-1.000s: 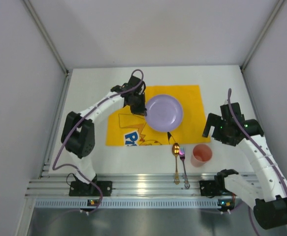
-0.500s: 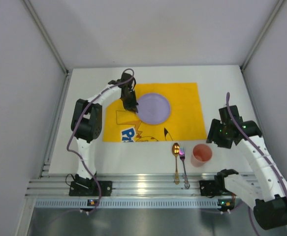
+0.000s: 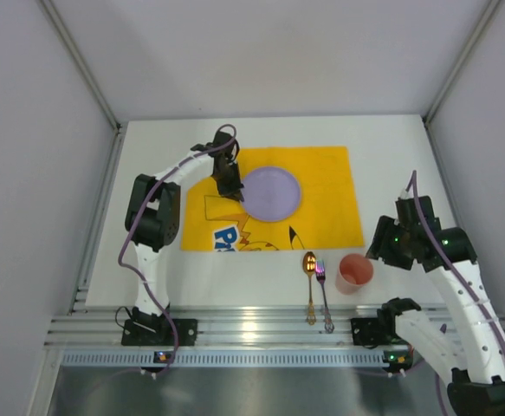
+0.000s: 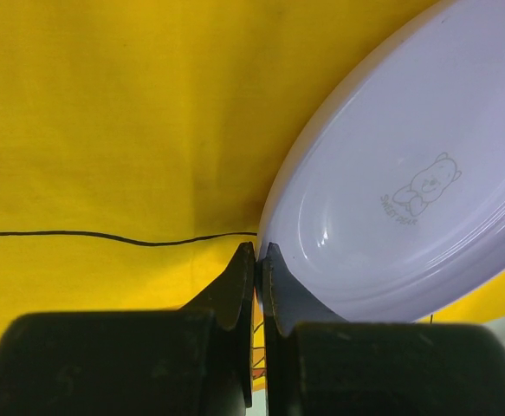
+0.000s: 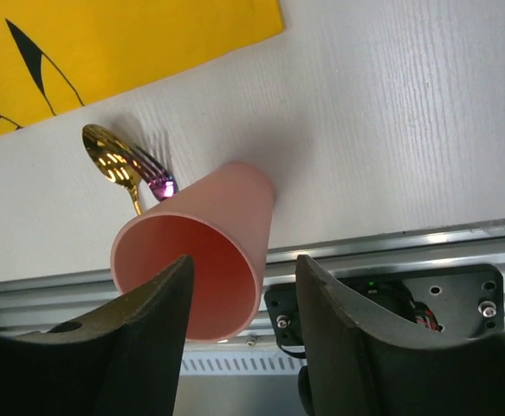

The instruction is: Set the dinner table for one person

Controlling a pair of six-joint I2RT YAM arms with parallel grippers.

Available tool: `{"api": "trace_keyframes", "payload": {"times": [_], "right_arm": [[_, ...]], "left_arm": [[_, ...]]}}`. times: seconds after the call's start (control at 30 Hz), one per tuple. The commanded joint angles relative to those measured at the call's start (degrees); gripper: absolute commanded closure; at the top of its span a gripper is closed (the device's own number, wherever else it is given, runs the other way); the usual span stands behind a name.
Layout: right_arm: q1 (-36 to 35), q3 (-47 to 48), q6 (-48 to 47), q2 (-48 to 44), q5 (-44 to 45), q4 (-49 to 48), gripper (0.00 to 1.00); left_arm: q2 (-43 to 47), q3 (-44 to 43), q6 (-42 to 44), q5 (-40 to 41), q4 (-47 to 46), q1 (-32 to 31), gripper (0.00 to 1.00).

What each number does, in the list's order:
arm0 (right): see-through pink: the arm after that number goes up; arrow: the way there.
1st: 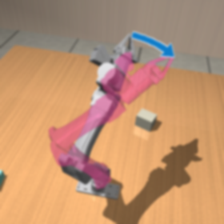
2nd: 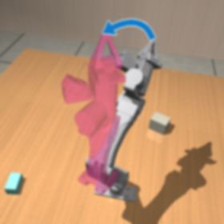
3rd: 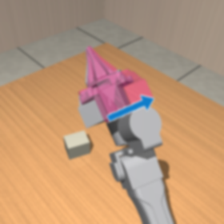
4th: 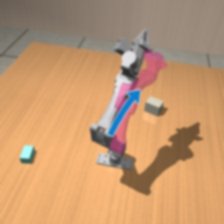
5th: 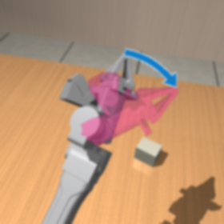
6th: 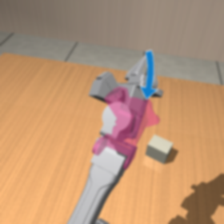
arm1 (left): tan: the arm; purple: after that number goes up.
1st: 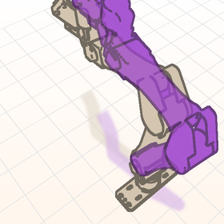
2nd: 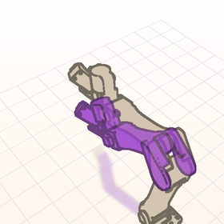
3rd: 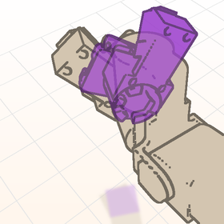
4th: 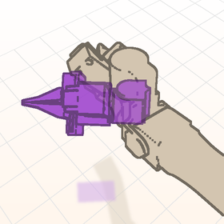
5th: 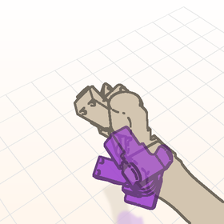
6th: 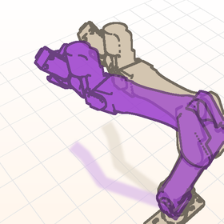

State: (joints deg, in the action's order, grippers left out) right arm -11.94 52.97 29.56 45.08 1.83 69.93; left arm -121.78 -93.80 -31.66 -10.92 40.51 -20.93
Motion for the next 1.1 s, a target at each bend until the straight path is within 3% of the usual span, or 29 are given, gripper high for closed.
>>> {"api": "trace_keyframes", "payload": {"times": [0.0, 0.13, 0.17, 0.23, 0.3, 0.33, 0.43, 0.47, 0.6, 0.7, 0.83, 1.07], "right_arm": [[-0.18, -0.4, -0.38, -0.87, -2.69, 1.44, 0.48], [-0.53, -4.36, -0.38, -0.52, -4.81, -0.67, 0.53], [-0.71, -4.63, -0.03, -0.35, -4.55, -0.93, 0.53], [-1.15, -4.89, 0.32, 1.31, -4.29, -1.03, 0.54], [-1.68, -5.33, 1.11, 2.46, -3.59, -0.76, 0.56], [-2.11, -5.59, 1.2, 3.6, -3.5, -0.85, 0.67], [-2.73, -5.69, 1.81, 5.27, -2.27, -1.46, 1.0], [-2.73, -5.34, 1.82, 5.8, -2.0, -1.81, 1.0], [-2.82, 1.06, 1.29, 7.74, 1.42, -2.17, 1.0], [-2.73, 12.65, -0.64, 13.35, 4.23, -2.08, 1.0], [-2.73, 30.04, -4.15, 26.68, 5.9, -3.03, 1.0], [-1.86, 50.01, -7.67, 50.69, 8.46, -8.23, 1.0]], "left_arm": [[-1.71, 0.37, 1.08, 1.51, 1.15, -0.25, 1.0], [-2.41, 0.11, 0.46, 1.07, 1.5, -0.25, 1.0], [-2.24, -0.07, 0.46, 1.16, 1.67, -0.25, 0.96], [-1.89, 0.02, 0.37, 1.34, 1.85, -0.25, 0.82], [-1.19, 0.11, 0.37, 1.86, 1.76, -0.25, 0.57], [-0.75, 0.19, 0.37, 1.95, 1.85, -0.25, 0.39], [-0.13, 0.11, 0.28, 2.92, 1.85, -0.25, 0.2], [0.05, -0.33, 0.2, 3.18, 2.03, -0.25, 0.12], [1.1, -2.0, 0.46, 3.18, 3.08, -0.17, 0.09], [2.68, -4.37, 1.33, 3.45, 4.13, -0.17, 0.08], [4.79, -7.88, 2.3, 2.66, 6.33, -0.17, 0.08], [8.04, -6.49, 7.57, 3.01, 7.91, -1.31, 0.11]]}}
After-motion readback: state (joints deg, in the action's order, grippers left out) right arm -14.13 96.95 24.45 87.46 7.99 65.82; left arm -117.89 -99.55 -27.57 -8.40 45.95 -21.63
